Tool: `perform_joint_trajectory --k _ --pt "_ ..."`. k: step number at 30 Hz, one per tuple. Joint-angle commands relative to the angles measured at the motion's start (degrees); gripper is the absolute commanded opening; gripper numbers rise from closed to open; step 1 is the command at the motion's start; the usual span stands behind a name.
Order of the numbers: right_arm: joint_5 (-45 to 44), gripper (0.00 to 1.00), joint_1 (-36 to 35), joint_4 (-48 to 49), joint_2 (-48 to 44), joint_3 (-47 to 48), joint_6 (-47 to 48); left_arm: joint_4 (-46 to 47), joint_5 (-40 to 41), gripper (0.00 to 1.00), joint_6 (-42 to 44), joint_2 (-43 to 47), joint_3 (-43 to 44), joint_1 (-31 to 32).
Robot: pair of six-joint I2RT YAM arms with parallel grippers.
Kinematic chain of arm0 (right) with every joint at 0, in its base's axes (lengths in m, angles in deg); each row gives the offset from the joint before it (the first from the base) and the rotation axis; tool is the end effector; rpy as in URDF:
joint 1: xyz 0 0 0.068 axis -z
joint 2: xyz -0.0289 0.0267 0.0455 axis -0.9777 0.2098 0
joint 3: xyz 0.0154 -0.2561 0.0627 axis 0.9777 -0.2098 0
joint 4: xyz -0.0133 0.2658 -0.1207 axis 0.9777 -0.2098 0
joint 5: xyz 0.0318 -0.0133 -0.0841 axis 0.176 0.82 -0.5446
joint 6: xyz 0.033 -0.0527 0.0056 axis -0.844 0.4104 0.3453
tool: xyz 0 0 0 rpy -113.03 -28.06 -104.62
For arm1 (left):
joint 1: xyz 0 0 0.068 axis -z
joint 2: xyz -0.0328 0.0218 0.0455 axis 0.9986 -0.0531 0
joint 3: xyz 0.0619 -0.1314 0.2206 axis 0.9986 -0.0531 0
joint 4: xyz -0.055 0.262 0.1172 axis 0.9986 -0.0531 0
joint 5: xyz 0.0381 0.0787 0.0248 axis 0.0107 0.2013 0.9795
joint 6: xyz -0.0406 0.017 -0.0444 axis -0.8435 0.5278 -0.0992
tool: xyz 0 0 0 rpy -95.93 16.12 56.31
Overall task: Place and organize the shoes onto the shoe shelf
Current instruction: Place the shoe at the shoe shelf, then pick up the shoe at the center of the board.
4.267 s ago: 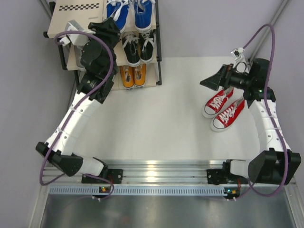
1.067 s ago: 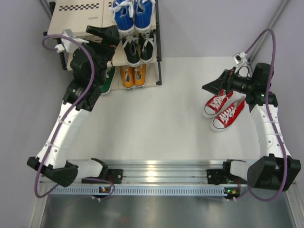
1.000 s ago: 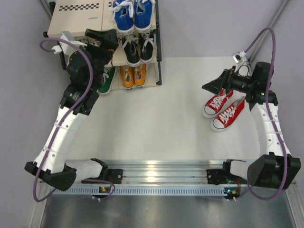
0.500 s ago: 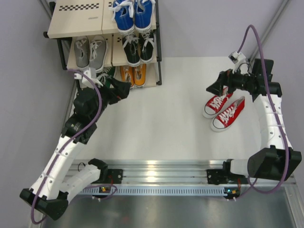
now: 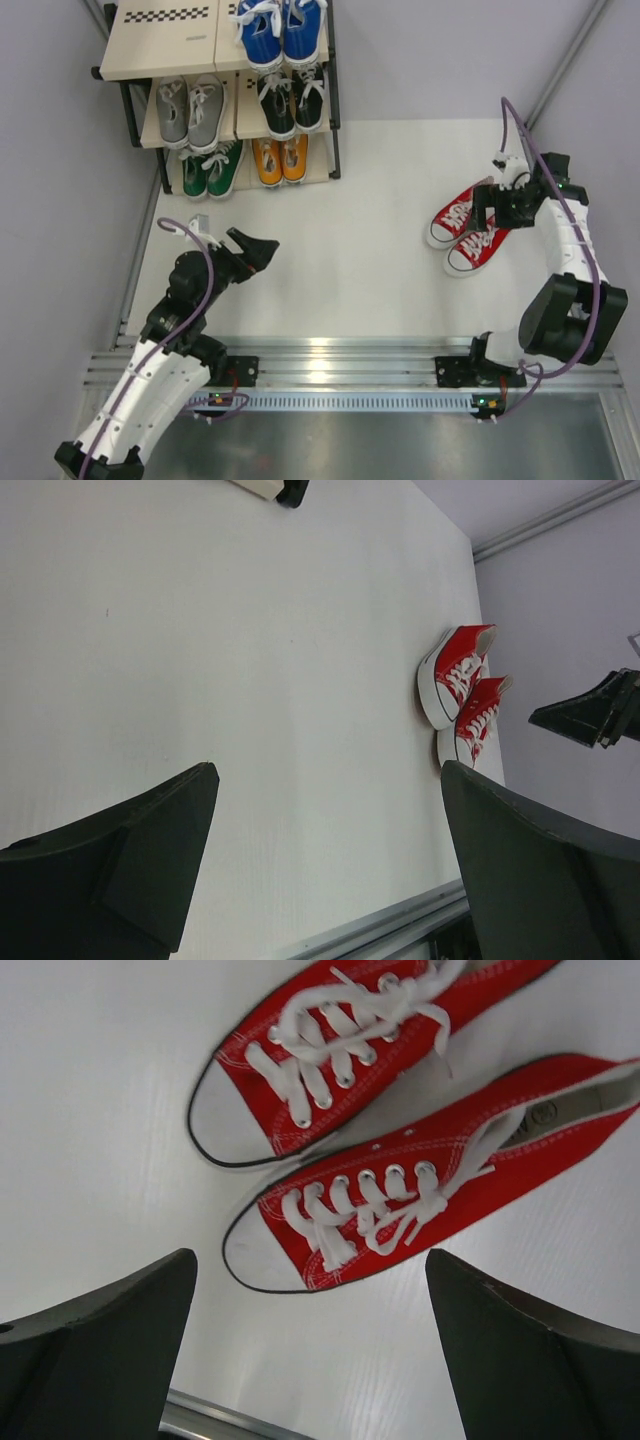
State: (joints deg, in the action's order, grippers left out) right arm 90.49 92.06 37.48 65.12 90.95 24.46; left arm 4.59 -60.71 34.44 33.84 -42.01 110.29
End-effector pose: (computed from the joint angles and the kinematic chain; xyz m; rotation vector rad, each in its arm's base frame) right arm 0.3113 -0.0581 0.2664 -0.2553 2.4887 0.3325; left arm 0.1662 -0.0718 0.2729 -0.4348 1.8820 -0.8795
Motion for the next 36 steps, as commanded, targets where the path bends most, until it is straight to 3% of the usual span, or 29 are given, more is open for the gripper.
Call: perform_joint_trajectory --k 1,6,12,15,19,25,36 --pt "-8.4 0.97 2.4 0.3 1.1 -2.2 1.3 1.9 -0.6 0.98 -2.9 1.7 -2.4 -0.2" --pt "-5.0 0.98 4.5 1.8 4.9 1.8 6.1 2.0 -1.0 0.98 -1.8 0.6 -3.2 -0.2" --pt "7.5 0.95 5.0 -17.0 12.7 14.4 40.7 2.0 -3.4 0.98 0.8 -1.2 -3.4 -0.2" --pt "7.4 0.87 5.1 -25.3 15.8 18.4 57.7 2.0 -3.6 0.98 0.9 -1.0 -4.0 -0.2" --pt "3.8 0.84 5.2 -25.0 17.5 20.0 71.5 2.2 -2.8 0.98 0.6 -1.0 -4.5 -0.2" --pt "2.6 0.74 4.8 -23.1 22.3 24.4 76.6 2.1 -2.3 0.98 0.3 -1.1 -4.6 -0.1" --pt "-2.6 0.54 1.1 -12.8 27.1 20.9 76.9 2.4 -2.1 0.98 -3.0 -0.9 -5.3 -0.1"
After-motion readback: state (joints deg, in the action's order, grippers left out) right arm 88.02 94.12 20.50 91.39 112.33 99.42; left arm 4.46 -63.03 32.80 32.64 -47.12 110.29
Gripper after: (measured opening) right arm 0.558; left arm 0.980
